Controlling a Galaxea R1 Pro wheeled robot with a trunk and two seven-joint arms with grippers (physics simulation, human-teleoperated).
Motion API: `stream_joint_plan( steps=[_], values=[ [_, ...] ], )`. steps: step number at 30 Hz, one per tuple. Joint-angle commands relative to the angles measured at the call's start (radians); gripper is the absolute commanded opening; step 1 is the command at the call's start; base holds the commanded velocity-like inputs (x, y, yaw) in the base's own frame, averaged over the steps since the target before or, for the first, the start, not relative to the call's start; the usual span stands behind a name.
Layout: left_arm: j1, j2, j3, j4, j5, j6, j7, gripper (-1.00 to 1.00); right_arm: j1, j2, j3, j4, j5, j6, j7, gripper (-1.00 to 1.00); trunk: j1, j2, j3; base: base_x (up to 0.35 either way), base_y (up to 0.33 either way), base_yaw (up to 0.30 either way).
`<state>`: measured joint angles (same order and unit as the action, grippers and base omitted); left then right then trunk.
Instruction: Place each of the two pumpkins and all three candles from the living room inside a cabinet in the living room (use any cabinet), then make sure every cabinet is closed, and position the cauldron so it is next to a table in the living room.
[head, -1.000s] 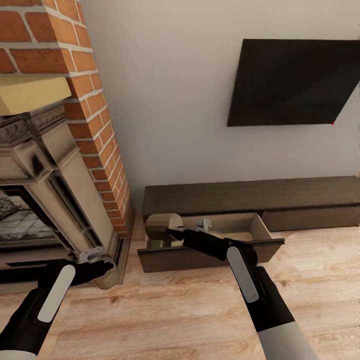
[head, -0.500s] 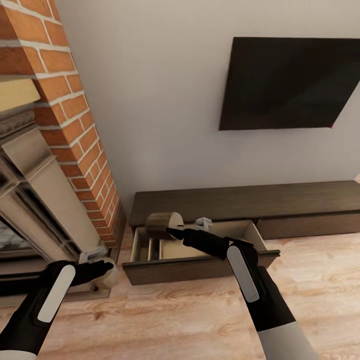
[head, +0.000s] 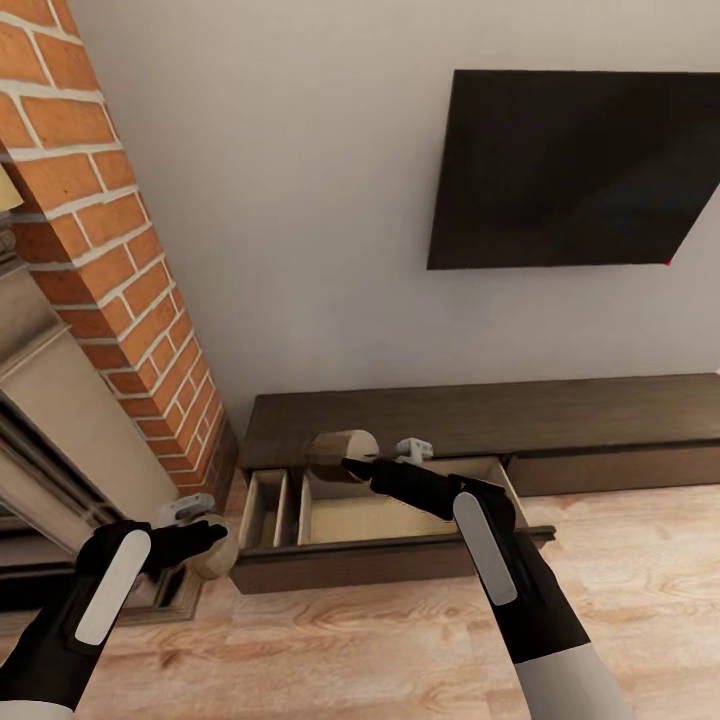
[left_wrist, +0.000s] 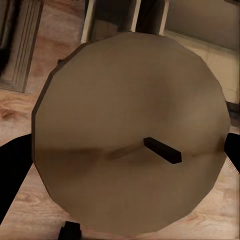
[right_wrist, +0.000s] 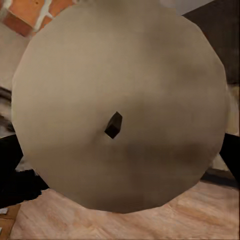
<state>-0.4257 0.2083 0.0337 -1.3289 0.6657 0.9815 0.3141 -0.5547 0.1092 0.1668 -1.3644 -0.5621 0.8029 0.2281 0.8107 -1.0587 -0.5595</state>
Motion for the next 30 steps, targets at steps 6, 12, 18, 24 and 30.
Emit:
stream_joint_plan(
  steps=[6, 12, 18, 24, 30],
  values=[
    [-0.001, -0.001, -0.002, -0.001, 0.021, 0.004, 0.01, -1.0, -0.001, 0.005, 0.01, -0.006, -0.014, 0.08, -0.368, -1.0, 0.0, -0.001, -0.001, 0.148, -0.141, 0.024],
    [-0.004, -0.04, -0.017, -0.009, 0.014, 0.002, 0.013, -1.0, -0.003, 0.018, 0.116, 0.032, -0.041, 0.2, -0.697, -1.0, 0.0, -0.001, -0.001, 0.016, -0.015, 0.001],
    [-0.012, -0.189, -0.049, -0.004, -0.011, 0.002, 0.158, -1.0, -0.004, 0.02, 0.137, 0.032, -0.057, 0.241, -0.736, -1.0, 0.0, -0.001, -0.001, 0.001, -0.001, 0.0],
    [-0.013, -0.258, -0.18, -0.003, -0.02, -0.004, 0.294, -1.0, -0.003, 0.018, 0.142, 0.041, -0.058, 0.244, -0.75, -1.0, 0.0, -0.001, -0.001, 0.0, 0.0, 0.0],
    [-0.013, -0.264, -0.204, -0.014, -0.02, -0.006, 0.305, -1.0, -0.002, 0.018, 0.155, 0.045, -0.058, 0.244, -0.772, -1.0, 0.0, -0.001, -0.001, 0.0, 0.0, 0.0]
  ],
)
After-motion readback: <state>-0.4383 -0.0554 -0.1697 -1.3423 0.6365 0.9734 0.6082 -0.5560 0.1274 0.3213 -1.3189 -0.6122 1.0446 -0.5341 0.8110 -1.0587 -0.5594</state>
